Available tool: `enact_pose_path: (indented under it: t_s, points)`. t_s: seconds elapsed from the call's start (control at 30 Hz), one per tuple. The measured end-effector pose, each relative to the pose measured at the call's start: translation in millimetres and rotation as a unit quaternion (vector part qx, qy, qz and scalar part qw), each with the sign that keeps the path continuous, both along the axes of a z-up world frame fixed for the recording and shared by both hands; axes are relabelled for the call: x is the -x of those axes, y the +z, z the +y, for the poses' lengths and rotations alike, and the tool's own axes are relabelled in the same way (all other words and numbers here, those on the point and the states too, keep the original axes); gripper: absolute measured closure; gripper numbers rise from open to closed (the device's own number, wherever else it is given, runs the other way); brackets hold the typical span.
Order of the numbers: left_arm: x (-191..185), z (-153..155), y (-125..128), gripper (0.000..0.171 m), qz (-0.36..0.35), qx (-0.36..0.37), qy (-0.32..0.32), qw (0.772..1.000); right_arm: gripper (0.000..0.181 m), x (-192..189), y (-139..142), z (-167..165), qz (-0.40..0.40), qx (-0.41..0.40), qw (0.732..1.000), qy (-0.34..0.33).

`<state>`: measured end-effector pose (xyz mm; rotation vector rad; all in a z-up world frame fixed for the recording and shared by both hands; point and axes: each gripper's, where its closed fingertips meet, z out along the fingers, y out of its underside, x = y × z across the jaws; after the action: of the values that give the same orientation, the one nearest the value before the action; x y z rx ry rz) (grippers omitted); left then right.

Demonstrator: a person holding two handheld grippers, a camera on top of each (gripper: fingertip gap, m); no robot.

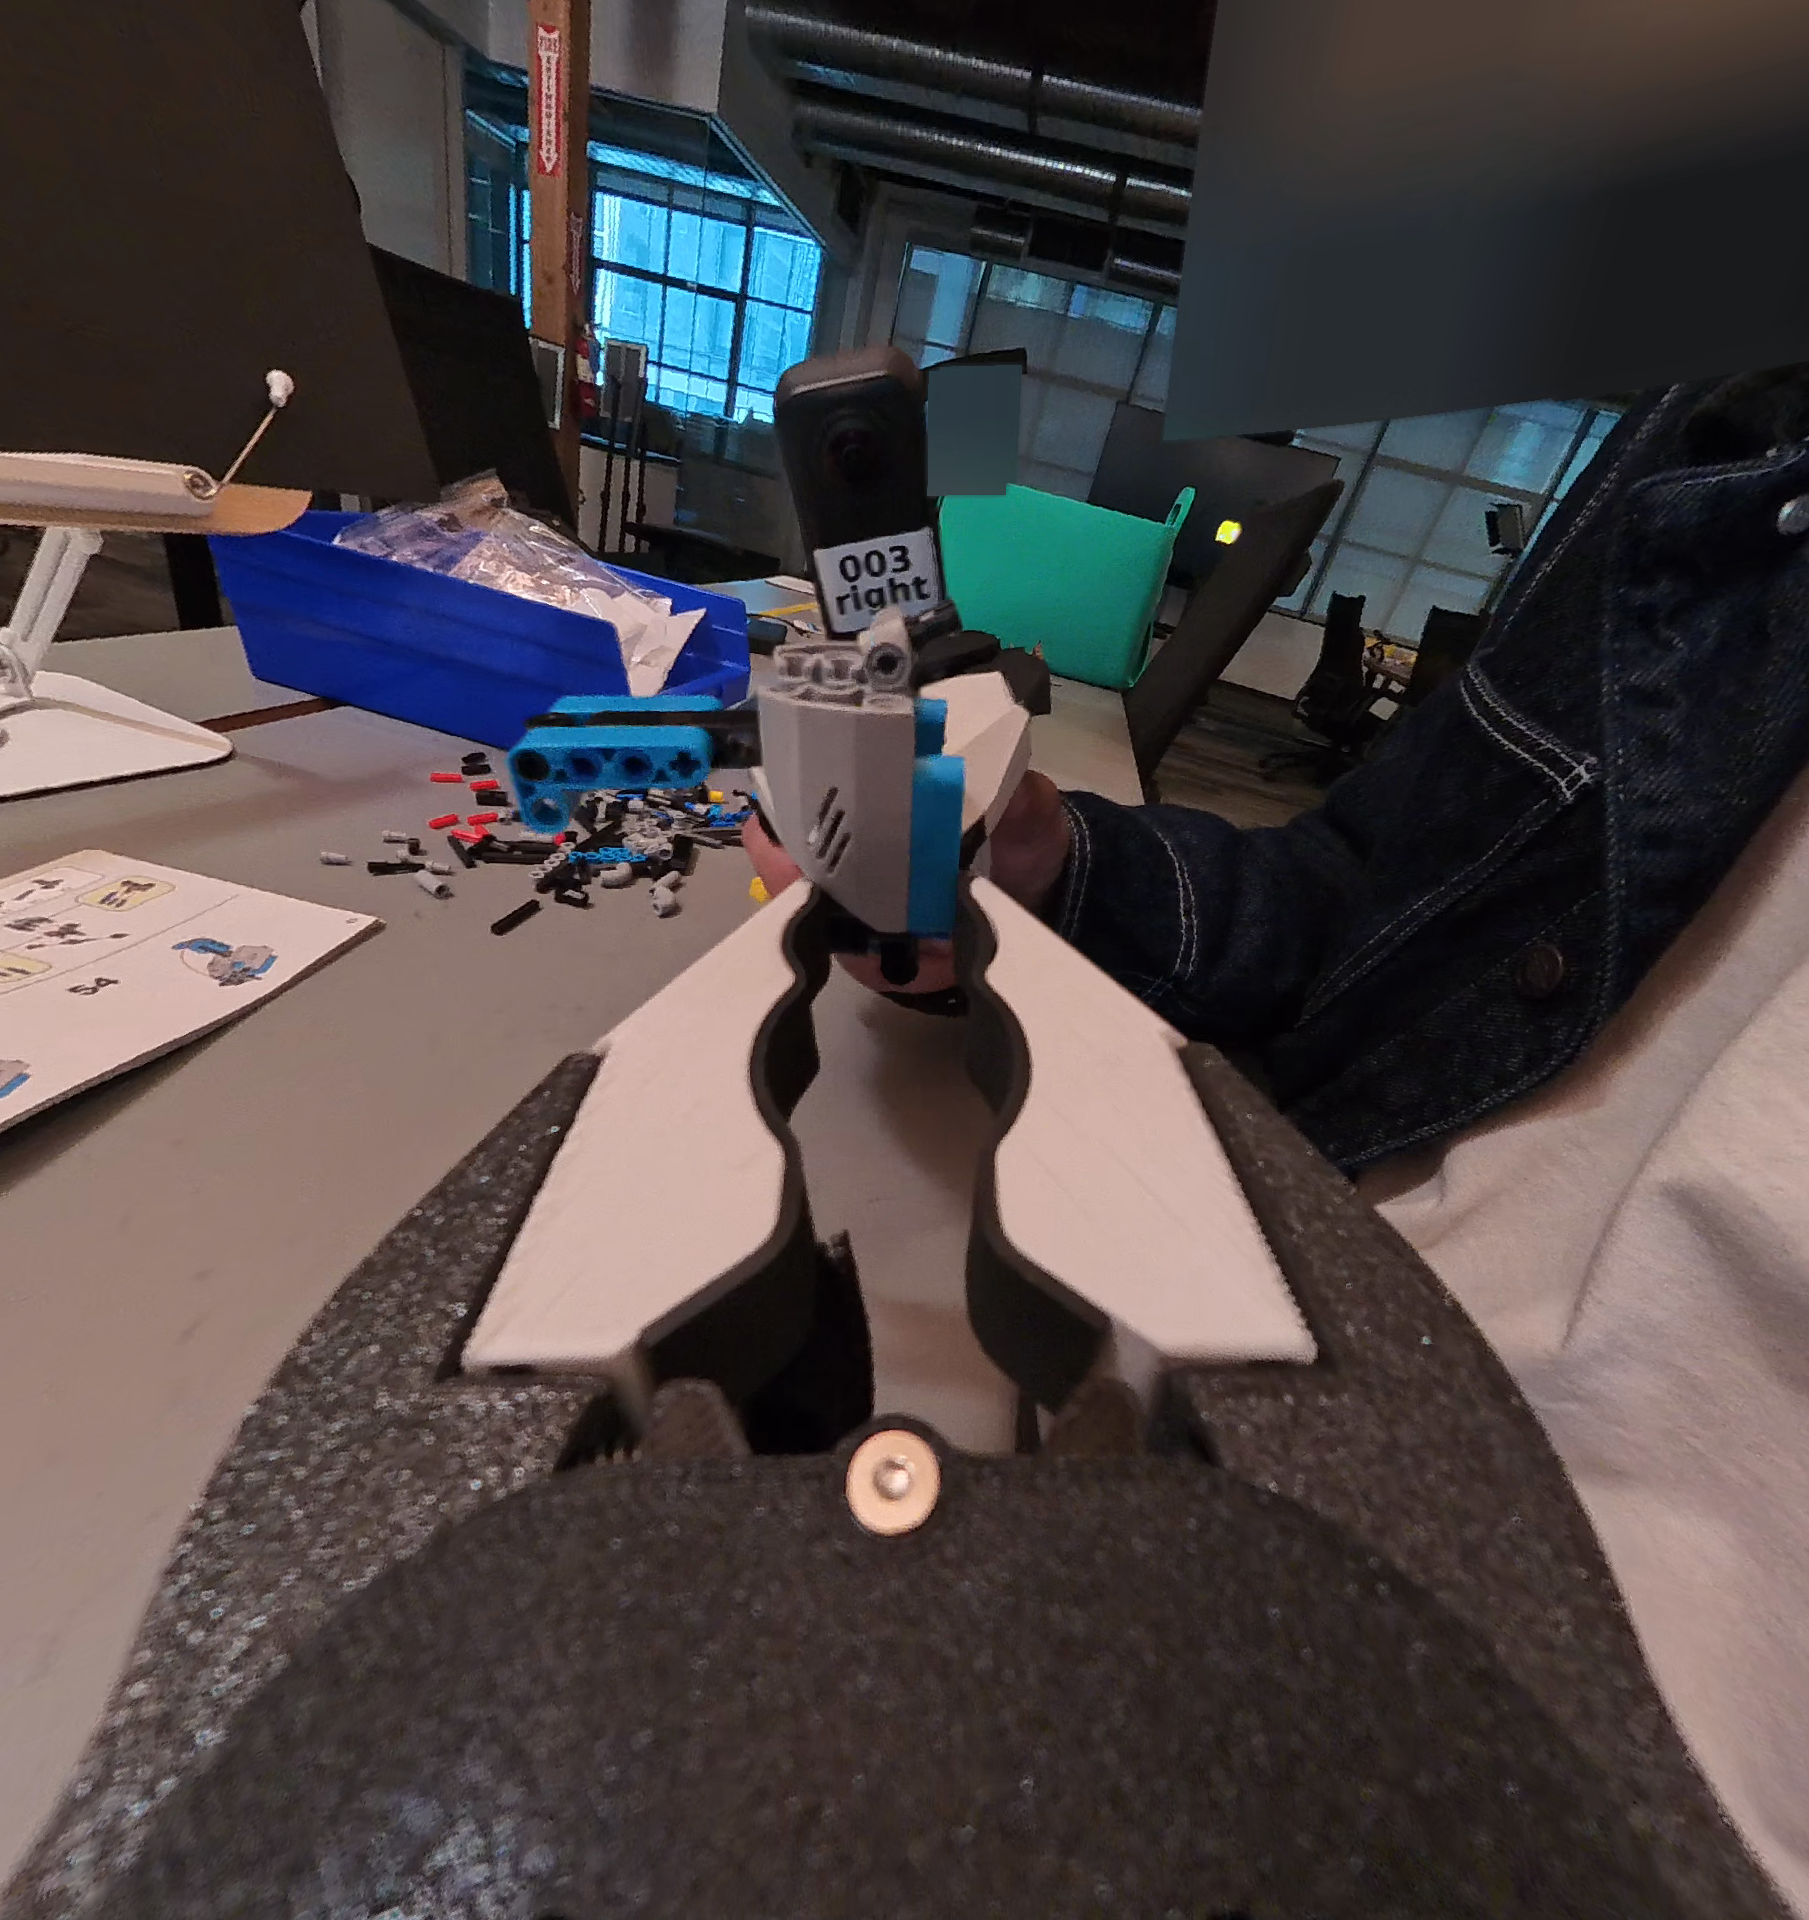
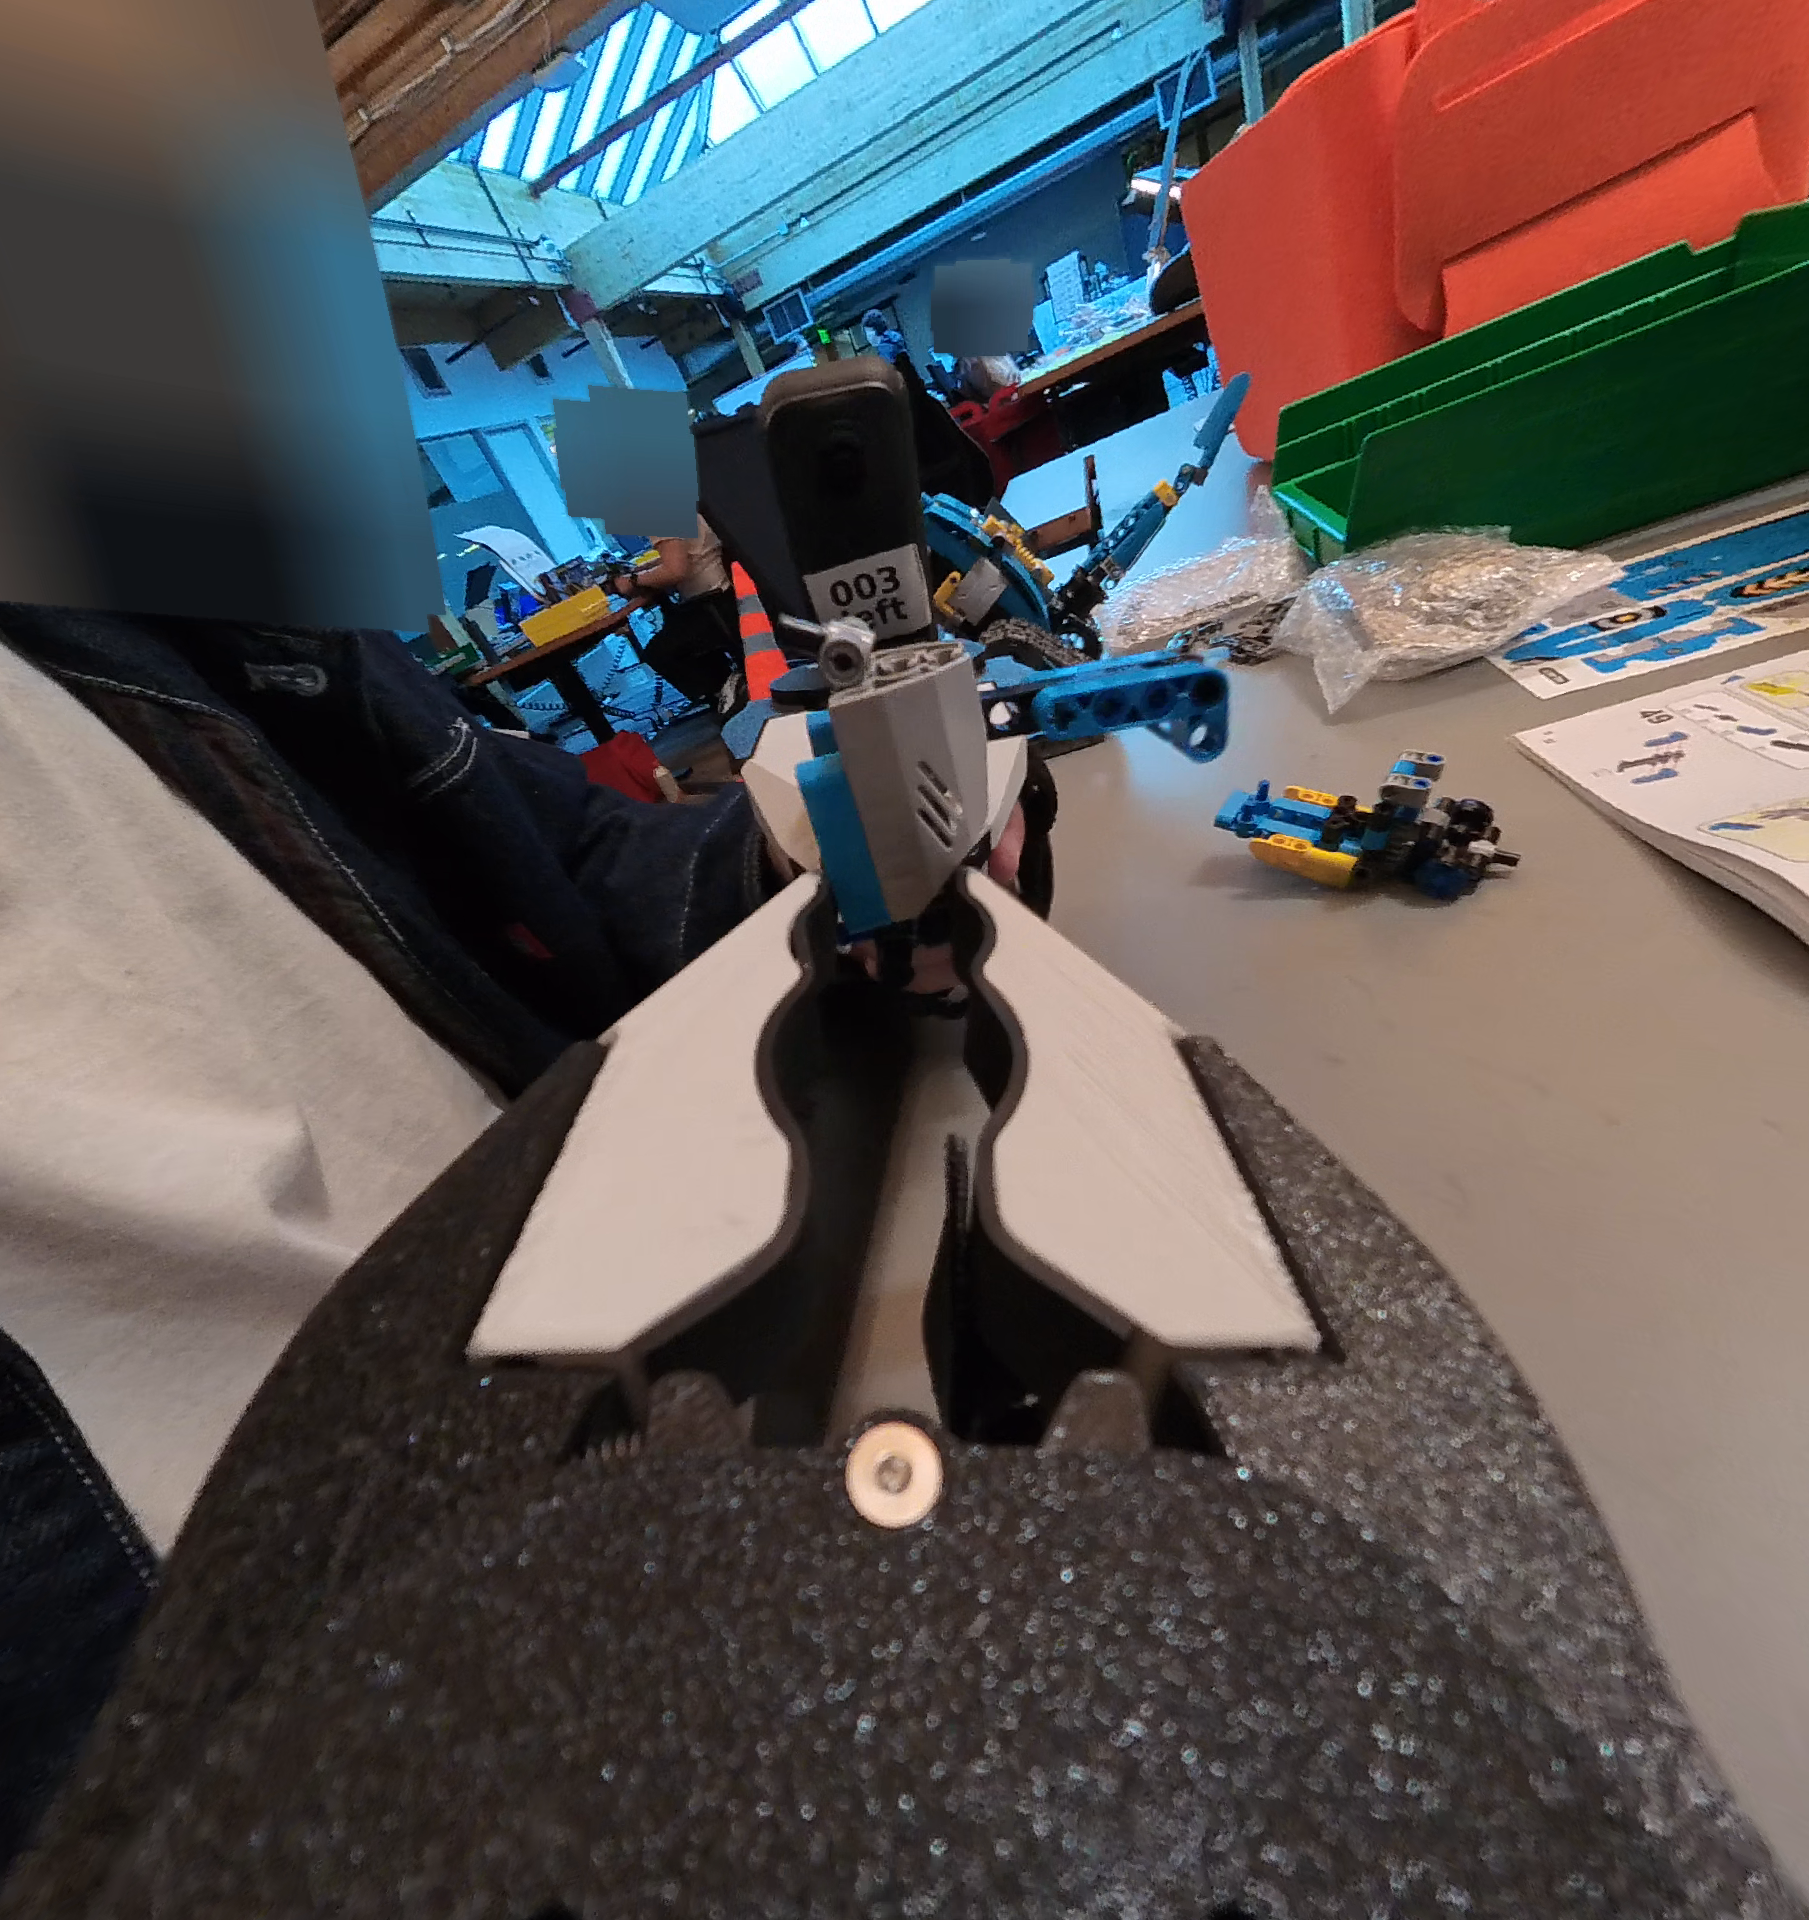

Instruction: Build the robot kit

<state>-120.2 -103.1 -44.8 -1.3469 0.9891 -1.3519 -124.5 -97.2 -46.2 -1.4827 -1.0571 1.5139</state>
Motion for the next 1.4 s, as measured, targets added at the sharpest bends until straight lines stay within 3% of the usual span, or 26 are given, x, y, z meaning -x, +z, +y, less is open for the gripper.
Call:
enact_pose_path:
  t_s: [0.27,0.37,0.73,0.93,1.4]
  points:
    - [0,-8,4,0.149,-0.002,-0.014,-0.011,1.0,0.164,-1,5,-11,0.009,0.003,0.999,0.039]
    - [-1,-1,-4,0.153,0.019,-0.018,0.013,1.0,0.166,-2,-2,-5,-0.01,-0.004,1.0,0.018]
    - [0,3,-7,0.155,0.014,0.017,0.001,1.0,0.164,-1,-7,-3,-0.021,-0.012,1.0,0.01]
    - [3,10,-3,0.155,-0.001,0.024,0.022,0.999,0.164,3,-3,8,-0.014,-0.067,0.996,-0.057]
    - [2,10,0,0.156,-0.01,0.029,0.029,0.999,0.168,3,0,9,-0.013,-0.043,0.998,-0.053]
